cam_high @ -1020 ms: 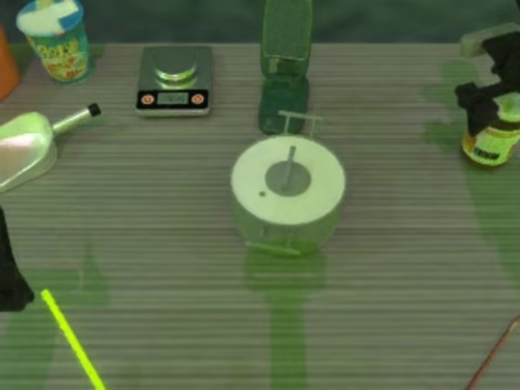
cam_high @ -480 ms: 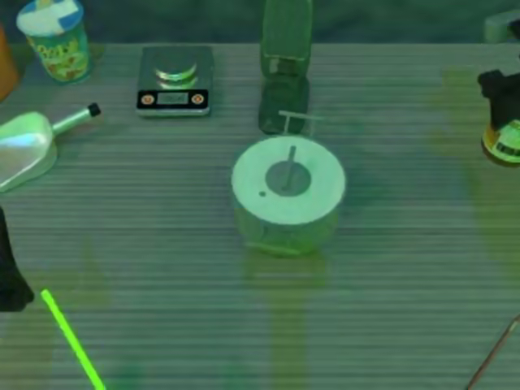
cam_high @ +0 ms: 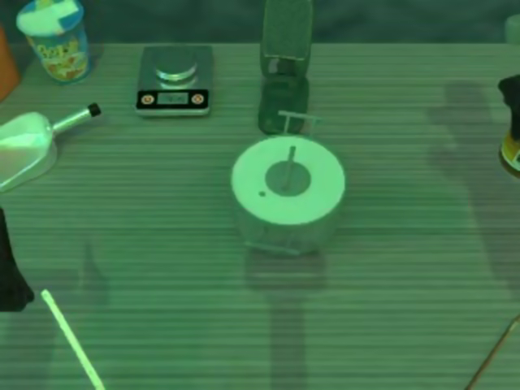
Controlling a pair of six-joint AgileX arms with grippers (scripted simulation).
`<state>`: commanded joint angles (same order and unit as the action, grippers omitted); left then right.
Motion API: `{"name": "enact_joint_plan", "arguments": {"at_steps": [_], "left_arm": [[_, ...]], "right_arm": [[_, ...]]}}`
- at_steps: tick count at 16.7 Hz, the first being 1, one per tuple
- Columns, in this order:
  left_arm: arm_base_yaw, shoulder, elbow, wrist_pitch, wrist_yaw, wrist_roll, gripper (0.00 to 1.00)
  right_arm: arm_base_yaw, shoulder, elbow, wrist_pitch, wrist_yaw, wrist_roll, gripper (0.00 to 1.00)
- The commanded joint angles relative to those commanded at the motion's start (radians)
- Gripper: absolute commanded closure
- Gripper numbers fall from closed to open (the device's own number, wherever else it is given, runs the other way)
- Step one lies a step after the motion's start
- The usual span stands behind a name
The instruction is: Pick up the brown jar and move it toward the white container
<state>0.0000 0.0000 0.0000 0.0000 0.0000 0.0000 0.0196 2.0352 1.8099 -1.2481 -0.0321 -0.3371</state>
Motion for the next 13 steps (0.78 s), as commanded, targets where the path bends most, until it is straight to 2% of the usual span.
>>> {"name": "enact_joint_plan", "arguments": {"at_steps": [3, 6, 13], "left_arm": [[0.000, 0.000, 0.000, 0.000, 0.000, 0.000, 0.00], [0.000, 0.000, 0.000, 0.000, 0.000, 0.000, 0.00], [0.000, 0.000, 0.000, 0.000, 0.000, 0.000, 0.00]], "right_arm": [[-0.004, 0.004, 0.004, 0.002, 0.000, 0.004, 1.00], [0.032, 0.021, 0.001, 0.017, 0.007, 0.071, 1.00], [0.200, 0.074, -0.040, 0.109, 0.046, 0.500, 1.00]]}}
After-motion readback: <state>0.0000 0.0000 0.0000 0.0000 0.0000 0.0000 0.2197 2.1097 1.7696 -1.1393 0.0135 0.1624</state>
